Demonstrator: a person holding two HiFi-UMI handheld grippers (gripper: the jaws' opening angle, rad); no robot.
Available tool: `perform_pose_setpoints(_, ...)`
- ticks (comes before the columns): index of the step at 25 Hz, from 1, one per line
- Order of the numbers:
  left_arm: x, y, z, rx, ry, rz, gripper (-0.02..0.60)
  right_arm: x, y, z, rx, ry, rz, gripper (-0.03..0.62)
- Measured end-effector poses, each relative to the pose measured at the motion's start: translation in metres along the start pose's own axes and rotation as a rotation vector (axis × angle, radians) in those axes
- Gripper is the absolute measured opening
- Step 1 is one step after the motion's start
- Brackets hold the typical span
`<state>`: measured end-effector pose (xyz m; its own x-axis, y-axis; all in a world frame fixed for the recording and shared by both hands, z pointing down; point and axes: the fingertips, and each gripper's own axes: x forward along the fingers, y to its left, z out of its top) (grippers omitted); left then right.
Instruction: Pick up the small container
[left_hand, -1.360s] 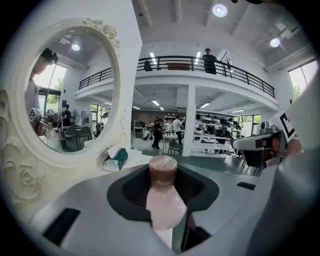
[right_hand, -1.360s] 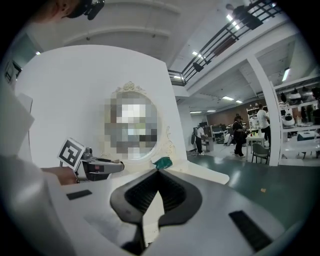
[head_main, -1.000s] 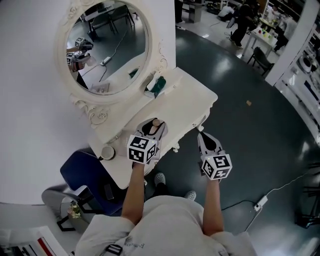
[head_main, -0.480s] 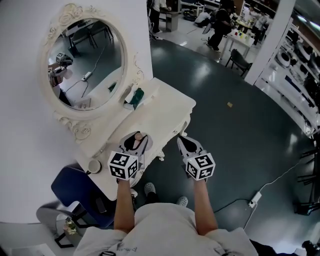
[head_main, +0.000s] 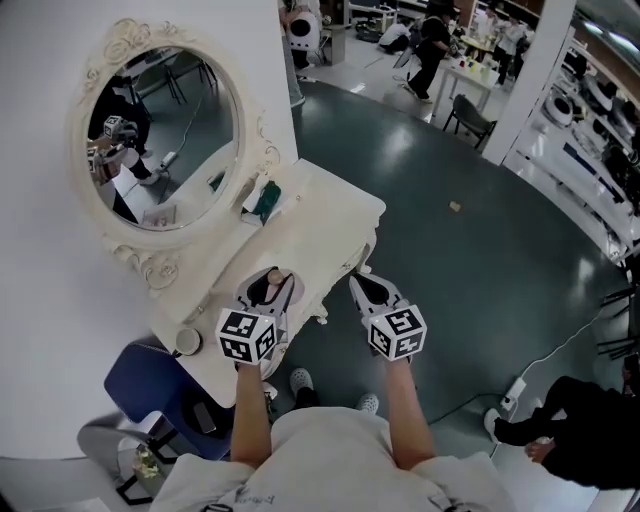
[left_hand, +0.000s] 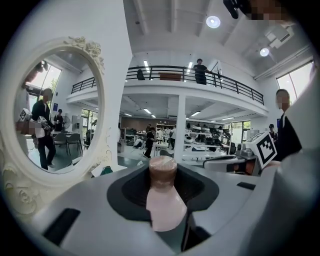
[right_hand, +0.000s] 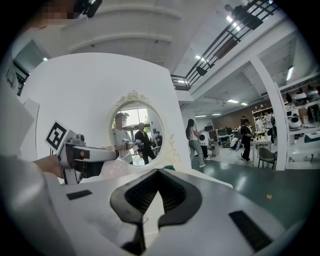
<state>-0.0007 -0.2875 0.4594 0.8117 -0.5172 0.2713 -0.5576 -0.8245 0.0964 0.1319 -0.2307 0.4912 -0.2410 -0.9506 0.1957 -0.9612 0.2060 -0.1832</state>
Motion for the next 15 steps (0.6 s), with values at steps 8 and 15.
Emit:
perform_pose_setpoints(8,0.0009,0.0002,0.001,-0.005,-0.007,-0.01,0.155,-0.0009,-0.0038,0.0024,0.009,-0.015,-0.026,0.015)
perform_pose_setpoints(15,-0.0022,0.0039,-0.0011,-0.018,-0.02,0.007,0.155,-0.0008,-0.0007,-0.0018,-0.015,-0.013,-0.029,0.014)
